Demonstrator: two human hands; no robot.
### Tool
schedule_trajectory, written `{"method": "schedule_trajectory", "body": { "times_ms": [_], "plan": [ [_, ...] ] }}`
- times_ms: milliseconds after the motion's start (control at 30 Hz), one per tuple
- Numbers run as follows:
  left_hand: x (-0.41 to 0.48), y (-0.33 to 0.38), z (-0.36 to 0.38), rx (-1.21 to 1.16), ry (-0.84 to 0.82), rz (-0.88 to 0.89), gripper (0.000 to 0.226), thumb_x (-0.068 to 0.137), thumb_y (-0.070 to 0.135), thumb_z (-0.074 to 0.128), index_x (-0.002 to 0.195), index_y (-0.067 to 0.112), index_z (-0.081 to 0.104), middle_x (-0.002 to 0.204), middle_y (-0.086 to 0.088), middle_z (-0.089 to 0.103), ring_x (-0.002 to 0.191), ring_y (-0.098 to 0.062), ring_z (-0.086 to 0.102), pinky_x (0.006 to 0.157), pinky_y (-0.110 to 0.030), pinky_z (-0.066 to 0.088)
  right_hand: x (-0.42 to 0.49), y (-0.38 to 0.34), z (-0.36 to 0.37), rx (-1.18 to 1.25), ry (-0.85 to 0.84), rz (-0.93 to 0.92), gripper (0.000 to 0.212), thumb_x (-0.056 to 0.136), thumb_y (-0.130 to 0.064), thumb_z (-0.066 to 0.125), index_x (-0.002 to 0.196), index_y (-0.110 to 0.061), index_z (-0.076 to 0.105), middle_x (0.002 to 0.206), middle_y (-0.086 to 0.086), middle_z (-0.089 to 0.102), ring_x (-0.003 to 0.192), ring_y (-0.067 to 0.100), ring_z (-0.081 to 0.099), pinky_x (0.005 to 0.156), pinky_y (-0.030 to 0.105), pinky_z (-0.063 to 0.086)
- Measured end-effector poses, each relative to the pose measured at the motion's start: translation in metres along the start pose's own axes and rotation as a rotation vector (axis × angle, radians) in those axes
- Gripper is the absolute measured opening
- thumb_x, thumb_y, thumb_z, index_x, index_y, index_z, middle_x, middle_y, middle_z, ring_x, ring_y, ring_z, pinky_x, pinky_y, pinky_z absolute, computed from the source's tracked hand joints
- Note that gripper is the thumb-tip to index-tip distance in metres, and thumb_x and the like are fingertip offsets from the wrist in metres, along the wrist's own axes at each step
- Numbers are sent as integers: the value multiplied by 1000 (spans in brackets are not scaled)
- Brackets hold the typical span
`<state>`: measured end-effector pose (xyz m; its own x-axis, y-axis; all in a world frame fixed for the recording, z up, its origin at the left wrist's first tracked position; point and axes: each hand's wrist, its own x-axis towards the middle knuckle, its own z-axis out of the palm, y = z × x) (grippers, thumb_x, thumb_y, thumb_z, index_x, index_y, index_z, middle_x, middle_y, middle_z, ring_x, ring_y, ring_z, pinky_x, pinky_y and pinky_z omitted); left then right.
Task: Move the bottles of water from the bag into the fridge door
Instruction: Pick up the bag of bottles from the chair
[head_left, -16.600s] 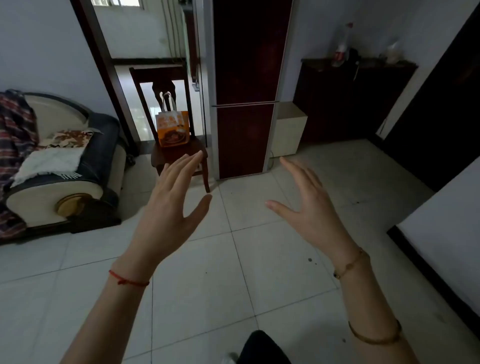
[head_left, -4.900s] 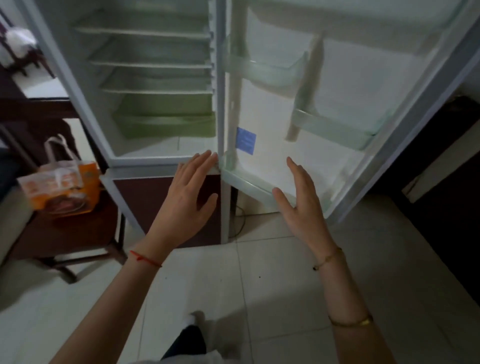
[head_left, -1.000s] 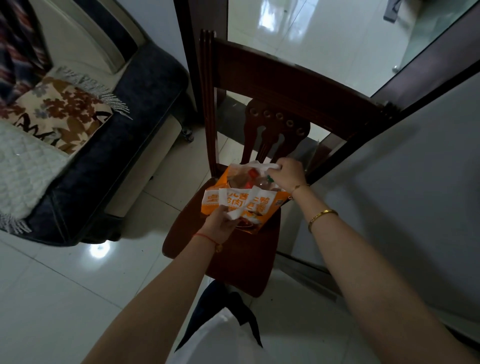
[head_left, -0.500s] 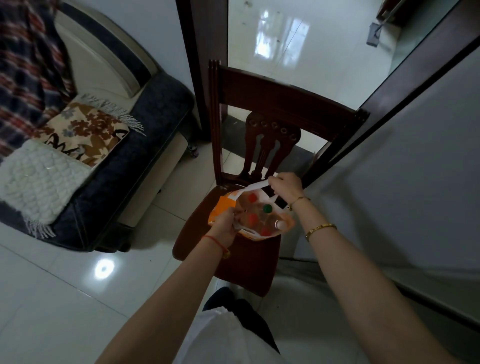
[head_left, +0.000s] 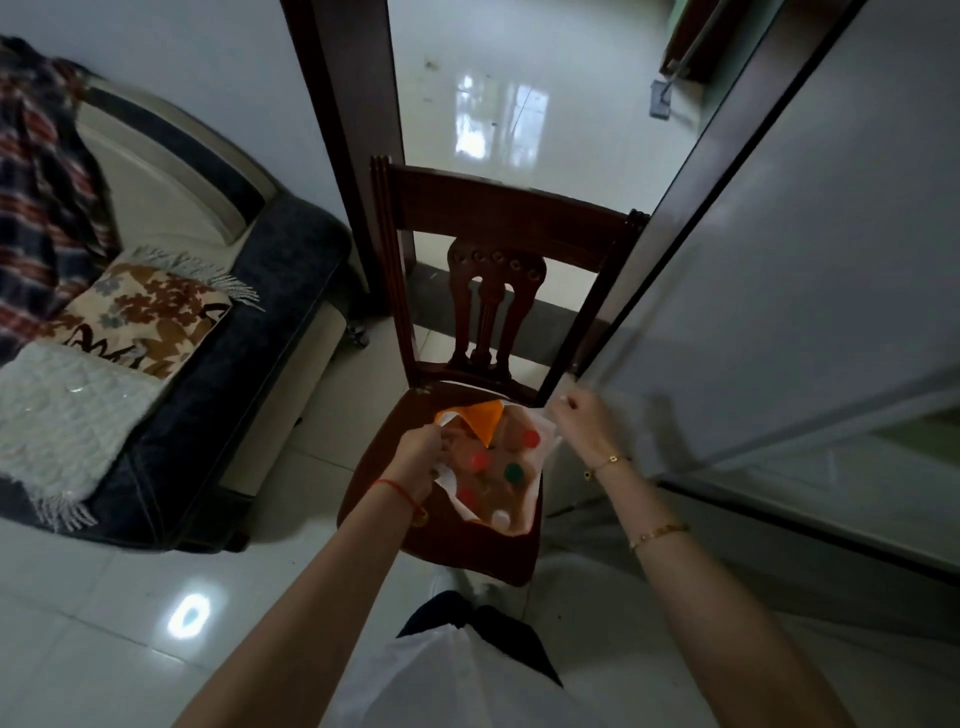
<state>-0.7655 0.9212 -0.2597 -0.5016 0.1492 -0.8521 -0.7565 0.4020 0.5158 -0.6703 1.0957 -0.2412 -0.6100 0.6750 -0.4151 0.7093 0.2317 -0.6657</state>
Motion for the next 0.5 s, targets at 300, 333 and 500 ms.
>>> {"method": "schedule_trajectory", "body": {
  "times_ms": [300, 333, 500],
  "plan": [
    [-76, 7, 16, 389, -184, 53, 16, 90, 7, 54, 79, 4, 65, 63, -8, 42, 59, -20, 43, 67, -33, 42, -81, 39, -22, 109, 62, 51, 22, 91, -20, 54, 71, -12, 53, 66, 7, 49, 58, 14, 44, 52, 21, 33],
    [-84, 4, 20, 423, -201, 48, 18, 92, 9, 52, 82, 7, 67, 67, -7, 44, 63, -20, 43, 72, -34, 45, -92, 42, -25, 122, 70, 61, 23, 91, -19, 54, 69, -13, 51, 64, 5, 48, 56, 13, 42, 52, 21, 33],
    [-126, -8, 34, 529, -277, 83, 35, 96, 10, 39, 74, 12, 66, 72, -7, 48, 65, -18, 43, 69, -31, 41, -148, 63, -39, 209, 153, 90, 33, 93, -16, 54, 61, -16, 43, 58, -1, 42, 54, 11, 40, 51, 21, 32]
  ]
}}
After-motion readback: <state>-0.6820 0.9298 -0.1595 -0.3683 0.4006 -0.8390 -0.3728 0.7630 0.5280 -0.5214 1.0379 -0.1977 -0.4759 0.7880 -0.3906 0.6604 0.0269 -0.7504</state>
